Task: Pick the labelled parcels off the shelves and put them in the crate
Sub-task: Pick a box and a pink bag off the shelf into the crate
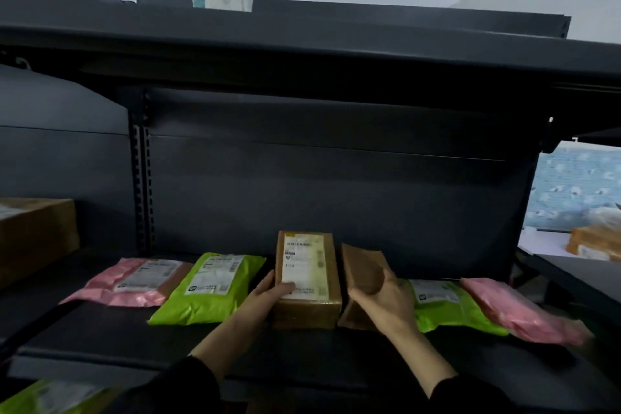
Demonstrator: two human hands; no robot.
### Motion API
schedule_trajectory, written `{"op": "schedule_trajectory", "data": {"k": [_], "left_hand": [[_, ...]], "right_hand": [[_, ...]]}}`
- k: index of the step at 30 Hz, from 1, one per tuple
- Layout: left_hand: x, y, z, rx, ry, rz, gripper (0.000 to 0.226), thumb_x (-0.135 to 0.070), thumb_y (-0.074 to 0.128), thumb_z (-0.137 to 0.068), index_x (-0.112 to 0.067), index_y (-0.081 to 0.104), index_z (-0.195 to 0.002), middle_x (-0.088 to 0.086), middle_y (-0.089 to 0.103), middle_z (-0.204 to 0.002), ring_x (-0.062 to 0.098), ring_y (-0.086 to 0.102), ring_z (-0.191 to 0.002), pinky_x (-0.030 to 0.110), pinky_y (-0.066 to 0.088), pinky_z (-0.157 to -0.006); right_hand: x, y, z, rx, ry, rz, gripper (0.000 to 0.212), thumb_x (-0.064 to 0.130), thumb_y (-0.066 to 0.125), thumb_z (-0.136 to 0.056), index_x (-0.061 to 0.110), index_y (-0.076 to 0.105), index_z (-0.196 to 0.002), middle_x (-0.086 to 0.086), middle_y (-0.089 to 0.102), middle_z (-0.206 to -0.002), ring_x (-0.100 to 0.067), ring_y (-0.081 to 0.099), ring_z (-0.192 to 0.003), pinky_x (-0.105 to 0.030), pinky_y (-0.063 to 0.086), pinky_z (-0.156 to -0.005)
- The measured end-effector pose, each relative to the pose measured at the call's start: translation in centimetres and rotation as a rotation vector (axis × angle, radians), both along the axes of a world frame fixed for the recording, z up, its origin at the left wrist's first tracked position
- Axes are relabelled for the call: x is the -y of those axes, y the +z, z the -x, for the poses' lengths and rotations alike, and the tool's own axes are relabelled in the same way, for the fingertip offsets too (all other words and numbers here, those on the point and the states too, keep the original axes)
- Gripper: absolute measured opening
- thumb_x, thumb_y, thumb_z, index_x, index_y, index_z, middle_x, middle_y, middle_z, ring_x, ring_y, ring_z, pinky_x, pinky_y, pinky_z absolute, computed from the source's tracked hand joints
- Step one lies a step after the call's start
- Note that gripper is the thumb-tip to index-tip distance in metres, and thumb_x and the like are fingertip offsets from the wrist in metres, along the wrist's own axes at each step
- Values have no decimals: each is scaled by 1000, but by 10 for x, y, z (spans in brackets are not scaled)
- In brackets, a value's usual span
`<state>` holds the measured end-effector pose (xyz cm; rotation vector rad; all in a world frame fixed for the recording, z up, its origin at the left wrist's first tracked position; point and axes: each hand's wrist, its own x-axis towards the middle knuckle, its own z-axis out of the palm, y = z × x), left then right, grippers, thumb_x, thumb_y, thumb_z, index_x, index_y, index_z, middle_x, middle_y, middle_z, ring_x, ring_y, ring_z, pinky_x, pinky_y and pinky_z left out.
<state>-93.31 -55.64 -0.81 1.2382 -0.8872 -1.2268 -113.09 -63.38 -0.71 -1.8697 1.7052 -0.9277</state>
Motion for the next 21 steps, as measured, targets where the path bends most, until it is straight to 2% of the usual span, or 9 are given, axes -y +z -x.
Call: {"op": "schedule_trajectory", "data": {"k": [3, 6, 7, 9, 12, 14, 17, 19, 21], "left_hand": [[-7, 1, 0, 63, -8, 79, 66, -15, 70, -79, -42, 39, -131, -2, 64, -113, 19, 63, -100, 33, 53, -78], [-11, 3, -3, 67, 29, 119, 85, -4, 71, -76, -37, 28, -141, 3, 58, -115, 15, 61, -92, 19, 52, -57], [-12, 5, -4, 61, 52, 119, 88, -2, 70, -76, -36, 25, -144, 4, 56, -116, 15, 61, -90, 18, 50, -56], [-12, 4, -9, 40, 93, 120, 88, -4, 71, -74, -33, 26, -144, 6, 56, -117, 17, 60, -93, 26, 50, -72], [-10, -1, -14, 30, 104, 84, 85, -13, 72, -74, -32, 29, -145, 3, 58, -115, 20, 56, -99, 47, 39, -102], [-7, -4, -13, 39, 112, 51, 78, -18, 71, -78, -29, 31, -144, -1, 57, -110, 17, 54, -95, 49, 39, -104], [-2, -3, -9, 76, 161, -9, 64, -29, 66, -83, -21, 38, -140, -4, 55, -98, 13, 52, -88, 43, 44, -97], [3, 1, -8, 126, 207, -76, 56, -34, 62, -86, -12, 43, -134, -2, 53, -89, 17, 51, -86, 39, 45, -93], [9, 6, -8, 201, 249, -143, 54, -36, 59, -89, -2, 48, -129, 5, 57, -91, 25, 54, -92, 37, 45, -92]], "right_hand": [[-4, -11, 8, 243, 32, 10, 95, 49, 73, -69, 14, 28, -145, -13, 42, -137, -28, 43, -124, -36, 41, -101], [-9, -19, 14, 488, 52, 44, 84, 38, 74, -73, 16, 33, -142, -7, 47, -136, -23, 47, -122, -36, 41, -100], [-11, -18, 16, 592, 57, 49, 77, 35, 72, -76, 16, 35, -141, -4, 49, -133, -21, 49, -118, -33, 43, -96], [-15, -14, 19, 780, 89, 43, 64, 30, 67, -82, 17, 39, -137, 0, 52, -124, -18, 51, -111, -26, 42, -88], [-15, -10, 21, 941, 126, -8, 80, 51, 71, -65, 18, 45, -133, -4, 58, -124, -20, 55, -112, -40, 43, -100], [-16, -8, 22, 992, 143, -31, 81, 51, 71, -64, 18, 45, -133, -7, 60, -124, -23, 56, -113, -45, 42, -103], [-15, -9, 25, 1010, 155, -65, 60, 37, 64, -79, 17, 46, -132, -8, 60, -123, -22, 57, -111, -45, 43, -102], [-16, -11, 26, 1003, 150, -72, 61, 40, 66, -76, 17, 49, -130, -8, 61, -122, -23, 58, -111, -47, 43, -102], [-18, -11, 26, 1007, 146, -78, 65, 44, 67, -70, 17, 51, -127, -9, 62, -120, -24, 59, -110, -48, 43, -101]]}}
